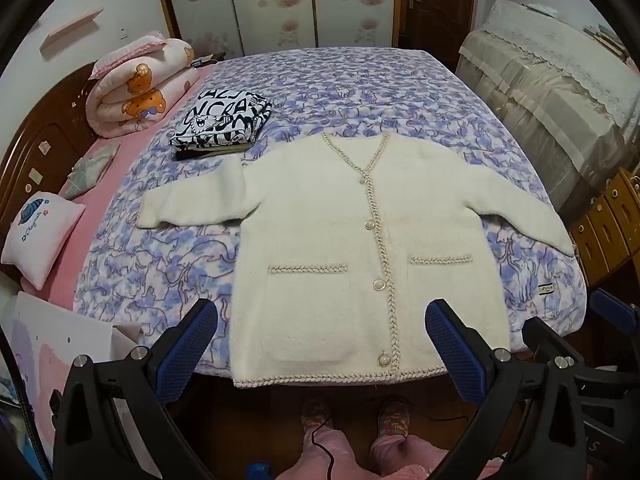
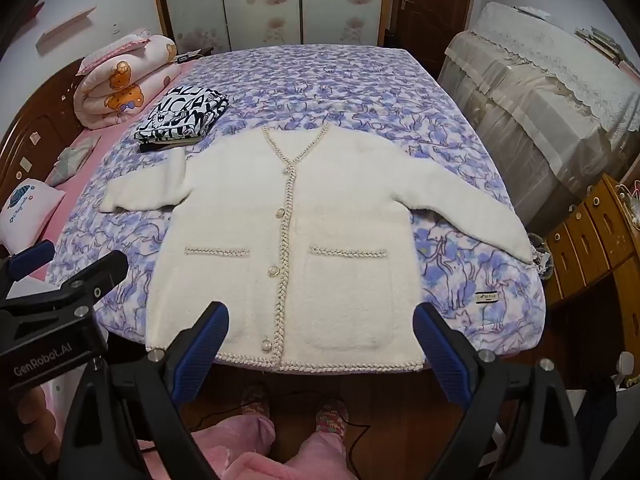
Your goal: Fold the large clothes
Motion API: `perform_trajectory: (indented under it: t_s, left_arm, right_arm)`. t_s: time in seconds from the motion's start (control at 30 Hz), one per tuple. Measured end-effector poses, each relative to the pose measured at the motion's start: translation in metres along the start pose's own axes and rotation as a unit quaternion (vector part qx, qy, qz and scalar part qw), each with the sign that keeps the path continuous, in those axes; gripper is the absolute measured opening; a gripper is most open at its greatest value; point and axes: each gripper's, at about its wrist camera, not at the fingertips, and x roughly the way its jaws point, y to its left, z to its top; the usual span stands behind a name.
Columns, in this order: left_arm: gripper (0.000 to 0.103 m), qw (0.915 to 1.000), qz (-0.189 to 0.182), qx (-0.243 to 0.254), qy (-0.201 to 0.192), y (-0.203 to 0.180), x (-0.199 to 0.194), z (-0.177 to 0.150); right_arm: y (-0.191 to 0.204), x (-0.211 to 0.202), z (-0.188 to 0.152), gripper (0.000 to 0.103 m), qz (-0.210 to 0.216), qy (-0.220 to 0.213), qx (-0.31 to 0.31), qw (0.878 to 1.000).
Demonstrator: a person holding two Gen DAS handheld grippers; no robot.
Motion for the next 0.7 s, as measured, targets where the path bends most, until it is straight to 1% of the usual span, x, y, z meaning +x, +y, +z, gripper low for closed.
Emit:
perform_trajectory:
  t_s: [0.37, 0.4, 0.6, 0.7]
  left_arm:
    - [0.103, 1.0000, 0.002, -0.004, 0.001, 0.005, -0.002, -0.001]
    - [0.103, 1.0000, 0.002, 0.002, 0.003, 0.000, 0.000, 0.000]
    - [0.103, 1.0000, 0.005, 0.003, 0.006, -0.002, 0.001, -0.001]
    - [0.103, 0.9999, 0.010, 0.002, 0.003, -0.003, -0.001, 0.000]
  right_arm:
    - [-0.003, 0.002, 0.002, 0.094, 0.002, 0.002, 0.001, 1.000]
    - [-0.002, 0.001, 0.002, 0.094, 0.001, 0.002, 0.001, 1.000]
    - [0.004, -0.003, 0.004, 0.094, -0.002, -0.004, -0.001, 1.000]
    - [-0.010, 0.005, 0.003, 0.094, 0.000, -0.007, -0.004, 1.000]
